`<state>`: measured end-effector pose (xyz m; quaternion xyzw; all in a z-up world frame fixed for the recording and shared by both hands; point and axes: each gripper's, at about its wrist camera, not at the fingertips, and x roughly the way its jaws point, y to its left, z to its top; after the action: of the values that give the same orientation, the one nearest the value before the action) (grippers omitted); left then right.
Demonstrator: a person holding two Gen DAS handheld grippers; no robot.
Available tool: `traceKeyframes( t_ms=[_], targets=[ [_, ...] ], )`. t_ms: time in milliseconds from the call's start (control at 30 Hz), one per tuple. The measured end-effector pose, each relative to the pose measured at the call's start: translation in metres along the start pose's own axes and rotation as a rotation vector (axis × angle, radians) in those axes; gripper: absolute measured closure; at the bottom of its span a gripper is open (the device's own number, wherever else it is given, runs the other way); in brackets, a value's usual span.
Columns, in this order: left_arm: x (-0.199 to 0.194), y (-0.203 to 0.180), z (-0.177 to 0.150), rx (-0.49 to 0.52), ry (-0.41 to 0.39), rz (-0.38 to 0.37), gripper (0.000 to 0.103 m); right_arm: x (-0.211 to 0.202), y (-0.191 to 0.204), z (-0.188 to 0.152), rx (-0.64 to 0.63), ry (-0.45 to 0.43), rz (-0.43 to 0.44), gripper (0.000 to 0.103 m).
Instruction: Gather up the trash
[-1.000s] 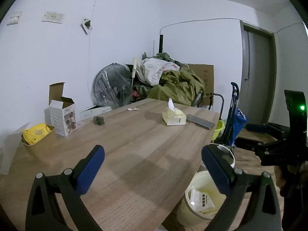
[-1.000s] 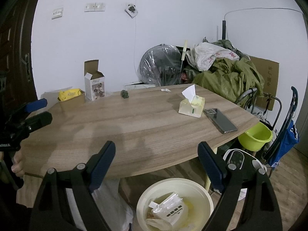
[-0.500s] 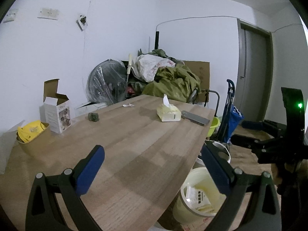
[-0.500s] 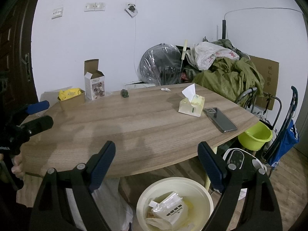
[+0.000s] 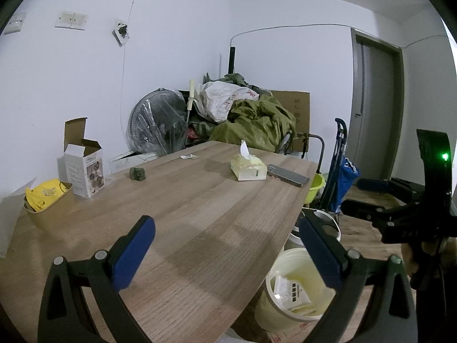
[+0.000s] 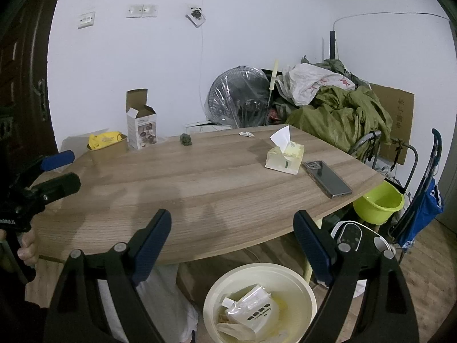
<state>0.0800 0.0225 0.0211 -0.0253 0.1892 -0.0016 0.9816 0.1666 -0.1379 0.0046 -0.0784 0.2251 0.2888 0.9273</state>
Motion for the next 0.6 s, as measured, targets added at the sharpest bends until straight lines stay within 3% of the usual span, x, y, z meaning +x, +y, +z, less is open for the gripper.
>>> traceKeyframes(
  t_ms=[600],
  targets=[
    [-0.0007,-0.0001,0.0002,0.0,0.002,0.003,0.002,-0.0004,-0.0011,0.0002,-0.005,0.008,0.006,0.017]
  ],
)
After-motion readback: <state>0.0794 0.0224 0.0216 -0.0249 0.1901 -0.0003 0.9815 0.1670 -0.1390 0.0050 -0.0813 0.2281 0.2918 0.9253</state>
